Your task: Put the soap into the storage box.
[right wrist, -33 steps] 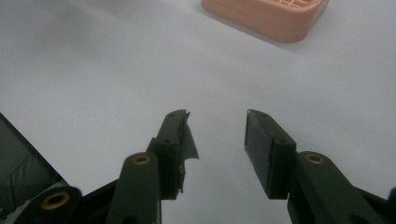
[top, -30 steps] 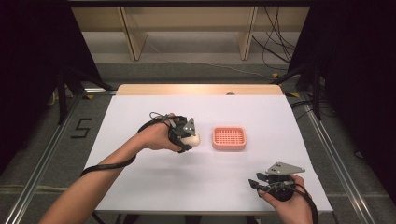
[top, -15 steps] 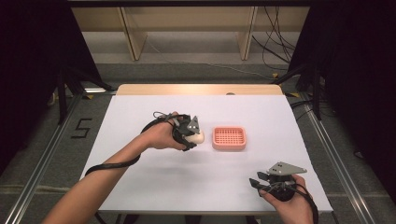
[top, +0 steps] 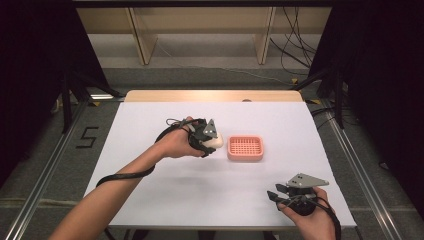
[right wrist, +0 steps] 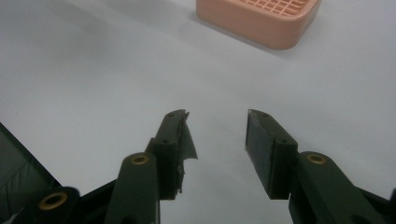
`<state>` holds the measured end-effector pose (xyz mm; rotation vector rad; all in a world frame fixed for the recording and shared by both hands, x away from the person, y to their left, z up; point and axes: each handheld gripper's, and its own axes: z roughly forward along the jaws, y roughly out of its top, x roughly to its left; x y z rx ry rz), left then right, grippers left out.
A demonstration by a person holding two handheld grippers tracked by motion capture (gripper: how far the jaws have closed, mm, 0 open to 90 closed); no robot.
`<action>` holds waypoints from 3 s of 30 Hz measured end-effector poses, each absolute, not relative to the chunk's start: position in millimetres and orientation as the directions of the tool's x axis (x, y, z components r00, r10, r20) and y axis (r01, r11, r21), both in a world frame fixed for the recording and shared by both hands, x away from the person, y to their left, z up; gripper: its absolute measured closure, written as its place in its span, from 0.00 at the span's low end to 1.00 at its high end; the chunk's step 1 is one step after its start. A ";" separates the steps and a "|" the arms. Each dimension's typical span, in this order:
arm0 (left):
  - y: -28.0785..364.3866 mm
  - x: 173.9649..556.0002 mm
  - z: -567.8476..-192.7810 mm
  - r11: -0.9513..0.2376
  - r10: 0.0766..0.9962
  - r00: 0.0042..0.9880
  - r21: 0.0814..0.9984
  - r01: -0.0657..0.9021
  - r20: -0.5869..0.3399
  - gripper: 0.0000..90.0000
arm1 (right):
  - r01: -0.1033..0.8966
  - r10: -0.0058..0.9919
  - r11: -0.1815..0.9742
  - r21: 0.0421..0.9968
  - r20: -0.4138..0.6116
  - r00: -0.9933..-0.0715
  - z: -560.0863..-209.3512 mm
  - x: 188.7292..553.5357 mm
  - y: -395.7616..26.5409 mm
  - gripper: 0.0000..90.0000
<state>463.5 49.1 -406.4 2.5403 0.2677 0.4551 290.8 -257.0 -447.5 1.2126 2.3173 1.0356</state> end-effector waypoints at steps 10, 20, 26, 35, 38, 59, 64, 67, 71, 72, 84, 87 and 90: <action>37.5 465.7 -405.7 -0.841 0.291 0.911 0.532 0.098 0.293 0.55 | 0.577 0.811 0.370 0.728 0.050 -0.584 -446.8 290.4 -256.9 0.65; 26.5 469.0 -400.0 -0.844 0.288 0.906 0.530 0.086 0.310 0.55 | 0.582 0.813 0.358 0.730 0.062 -0.578 -446.7 289.6 -256.0 0.65; 17.8 469.6 -394.4 -0.843 0.281 0.903 0.534 0.070 0.325 0.55 | 0.582 0.818 0.351 0.734 0.061 -0.571 -446.2 287.6 -258.2 0.65; 8.7 471.4 -397.1 -0.853 0.252 0.909 0.520 0.047 0.331 0.55 | 0.594 0.831 0.329 0.734 0.073 -0.551 -446.4 281.6 -261.2 0.65; 6.2 472.3 -397.8 -0.854 0.244 0.909 0.519 0.037 0.338 0.55 | 0.609 0.841 0.320 0.726 0.079 -0.536 -446.1 278.9 -262.3 0.65; -18.3 476.1 -400.9 -0.859 0.182 0.909 0.511 -0.039 0.375 0.55 | 0.579 0.840 0.333 0.745 0.044 -0.540 -446.7 275.9 -268.3 0.65; -21.5 477.9 -401.6 -0.855 0.179 0.908 0.516 -0.047 0.380 0.55 | 0.571 0.835 0.336 0.749 0.044 -0.548 -446.7 276.2 -268.6 0.65; -23.0 478.1 -401.4 -0.850 0.183 0.908 0.525 -0.047 0.376 0.55 | 0.571 0.835 0.335 0.749 0.045 -0.548 -446.5 276.3 -268.6 0.65; -25.5 479.1 -401.3 -0.841 0.186 0.909 0.539 -0.049 0.373 0.55 | 0.591 0.846 0.322 0.740 0.056 -0.530 -445.8 274.7 -267.7 0.65; -26.5 479.3 -401.9 -0.840 0.184 0.910 0.540 -0.050 0.371 0.55 | 0.590 0.845 0.322 0.740 0.057 -0.532 -445.9 274.9 -267.8 0.65; -34.4 480.1 -406.8 -0.831 0.176 0.914 0.553 -0.061 0.365 0.55 | 0.579 0.834 0.333 0.744 0.055 -0.549 -446.5 275.9 -269.0 0.65; -35.1 480.6 -408.5 -0.830 0.175 0.917 0.555 -0.058 0.358 0.55 | 0.594 0.839 0.320 0.738 0.070 -0.539 -446.2 274.7 -267.9 0.65; -35.1 481.9 -409.4 -0.823 0.181 0.917 0.565 -0.056 0.355 0.55 | 0.570 0.835 0.335 0.750 0.044 -0.549 -446.6 276.2 -269.1 0.65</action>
